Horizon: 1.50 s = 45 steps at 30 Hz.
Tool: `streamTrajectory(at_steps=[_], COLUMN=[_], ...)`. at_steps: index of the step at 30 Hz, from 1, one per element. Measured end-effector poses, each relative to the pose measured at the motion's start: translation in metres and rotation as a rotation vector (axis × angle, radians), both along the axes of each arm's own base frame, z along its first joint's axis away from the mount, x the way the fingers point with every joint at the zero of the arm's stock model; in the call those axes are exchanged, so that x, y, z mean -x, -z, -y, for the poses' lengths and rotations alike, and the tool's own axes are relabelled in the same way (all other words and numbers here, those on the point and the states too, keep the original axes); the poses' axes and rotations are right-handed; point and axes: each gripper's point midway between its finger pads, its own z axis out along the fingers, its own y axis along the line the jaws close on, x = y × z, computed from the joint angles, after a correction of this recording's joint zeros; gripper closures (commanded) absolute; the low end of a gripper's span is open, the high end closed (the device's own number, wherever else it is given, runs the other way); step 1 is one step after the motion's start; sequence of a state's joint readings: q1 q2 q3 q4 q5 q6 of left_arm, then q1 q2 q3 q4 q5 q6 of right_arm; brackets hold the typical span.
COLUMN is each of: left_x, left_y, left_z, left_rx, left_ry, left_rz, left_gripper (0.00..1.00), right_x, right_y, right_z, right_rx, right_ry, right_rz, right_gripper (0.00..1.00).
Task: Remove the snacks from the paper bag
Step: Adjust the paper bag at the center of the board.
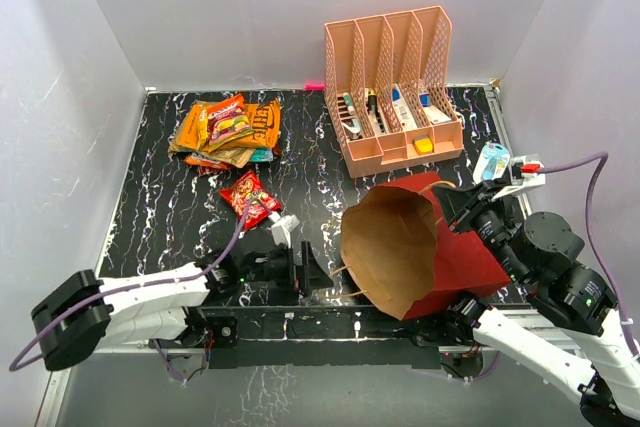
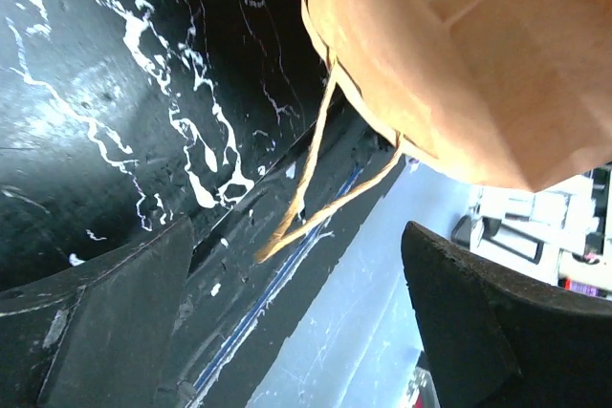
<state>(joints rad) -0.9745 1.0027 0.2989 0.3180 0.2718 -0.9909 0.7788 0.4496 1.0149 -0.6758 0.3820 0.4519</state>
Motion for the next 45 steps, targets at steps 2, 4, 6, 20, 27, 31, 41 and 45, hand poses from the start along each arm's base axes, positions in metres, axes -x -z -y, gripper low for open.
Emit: streamTrajectory(at_steps=[2,4,6,20,27,31,41,45], left_x=[0.008,0.010,0.012,-0.002,-0.034,-0.051,-0.098,-0.112], left_y=[0.007,0.012,0.017,-0.111,-0.232,-0.220,-0.192,-0.214], left_z=[0.006,0.013,0.019,0.047,0.059,0.078,0.094,0.096], left_rx=[-0.012,-0.012,-0.021,0.058,0.121,0.047,-0.086,-0.049], left_ry=[0.029,0.047,0.062,0.149,0.088,0.099,0.079,0.053], left_rz=[-0.009,-0.012,-0.017,0.196,0.411,0.420,0.399,0.426], left_gripper=[0.21,0.31,0.47,1.00,1.00,1.00,1.00,1.00], right_x=[0.000,0.000,0.000,0.004,0.001,0.001,-0.008,-0.010], right_y=[0.000,0.000,0.000,-0.020,-0.021,-0.017,0.015,0.020], right_z=[0.000,0.000,0.000,0.017,0.027,0.033,0.041,0.045], right_rx=[0.000,0.000,-0.002,0.019,0.071,0.081,0.142,0.158], right_ry=[0.000,0.000,0.001,0.044,0.088,0.115,0.187,0.215], right_rz=[0.000,-0.001,-0.001,0.046,0.049,0.041,-0.007,-0.016], right_gripper=[0.92,0.93,0.92,0.92,0.93,0.92,0.92,0.92])
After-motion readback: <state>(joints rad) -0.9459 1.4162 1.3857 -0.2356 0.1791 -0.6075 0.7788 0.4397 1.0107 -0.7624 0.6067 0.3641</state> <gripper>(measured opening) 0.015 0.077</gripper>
